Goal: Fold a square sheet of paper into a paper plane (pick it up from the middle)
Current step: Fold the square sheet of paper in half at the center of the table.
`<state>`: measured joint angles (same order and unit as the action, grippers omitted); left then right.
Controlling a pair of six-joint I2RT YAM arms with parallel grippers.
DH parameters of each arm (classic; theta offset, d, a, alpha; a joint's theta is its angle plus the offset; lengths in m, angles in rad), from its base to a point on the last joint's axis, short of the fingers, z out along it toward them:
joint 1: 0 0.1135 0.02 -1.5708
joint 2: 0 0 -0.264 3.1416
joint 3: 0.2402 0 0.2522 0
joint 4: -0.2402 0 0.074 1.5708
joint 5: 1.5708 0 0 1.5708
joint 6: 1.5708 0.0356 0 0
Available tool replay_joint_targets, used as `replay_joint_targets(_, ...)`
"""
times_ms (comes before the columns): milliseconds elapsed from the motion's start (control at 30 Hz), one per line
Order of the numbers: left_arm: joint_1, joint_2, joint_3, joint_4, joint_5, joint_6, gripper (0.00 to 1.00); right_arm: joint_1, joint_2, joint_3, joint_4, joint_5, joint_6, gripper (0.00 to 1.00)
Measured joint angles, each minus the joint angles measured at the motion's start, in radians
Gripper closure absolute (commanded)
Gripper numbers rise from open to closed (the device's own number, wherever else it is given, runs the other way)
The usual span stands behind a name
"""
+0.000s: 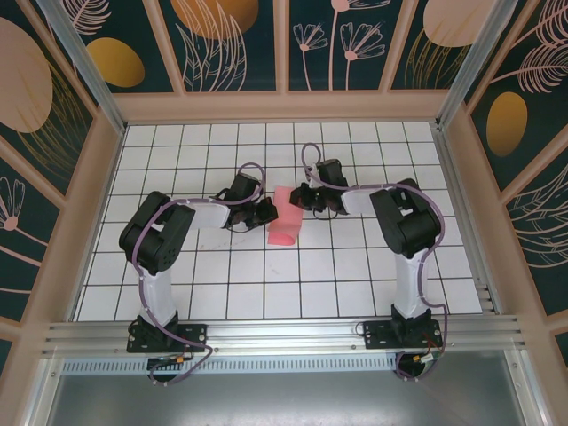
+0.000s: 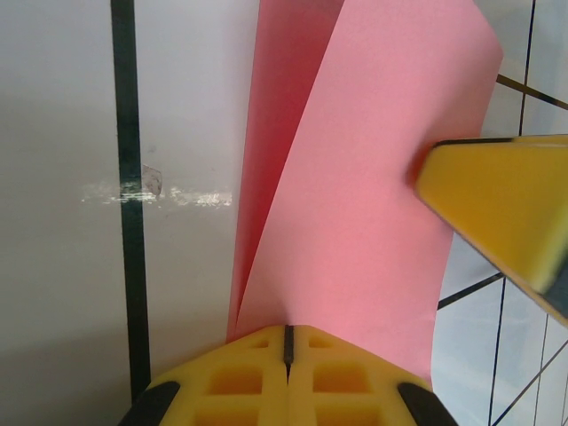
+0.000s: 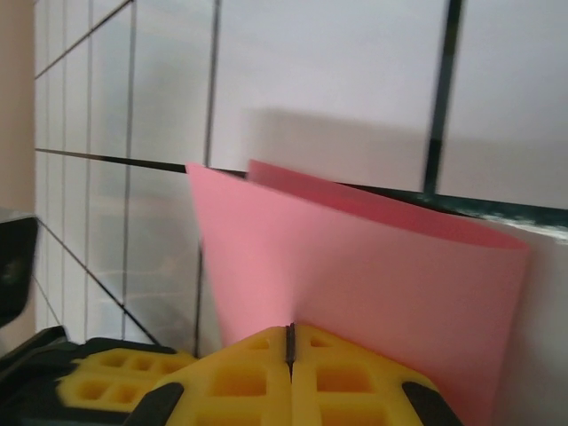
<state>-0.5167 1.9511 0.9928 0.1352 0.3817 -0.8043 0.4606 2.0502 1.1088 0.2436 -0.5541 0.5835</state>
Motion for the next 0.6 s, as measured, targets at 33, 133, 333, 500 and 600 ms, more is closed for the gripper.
replay_joint_targets(33, 0.000, 0.000, 0.000, 0.000, 0.000, 0.000, 1.00, -0.004, 0.009, 0.000, 0.000, 0.001, 0.000, 1.00)
replay_joint_targets(133, 0.000, -0.001, -0.002, 0.000, 0.000, 0.000, 1.00, -0.018, 0.015, 0.003, 0.004, -0.002, 0.003, 1.00)
replay_joint_targets(333, 0.000, -0.003, -0.012, 0.013, 0.000, 0.000, 1.00, -0.047, 0.020, 0.003, 0.015, 0.003, 0.026, 1.00)
replay_joint_targets(500, 0.000, -0.004, -0.015, 0.019, 0.000, 0.000, 1.00, -0.076, 0.029, 0.022, 0.008, 0.013, 0.053, 1.00)
replay_joint_targets(600, 0.000, -0.004, -0.015, 0.019, 0.000, 0.000, 1.00, -0.095, 0.031, 0.048, -0.013, 0.064, 0.053, 1.00)
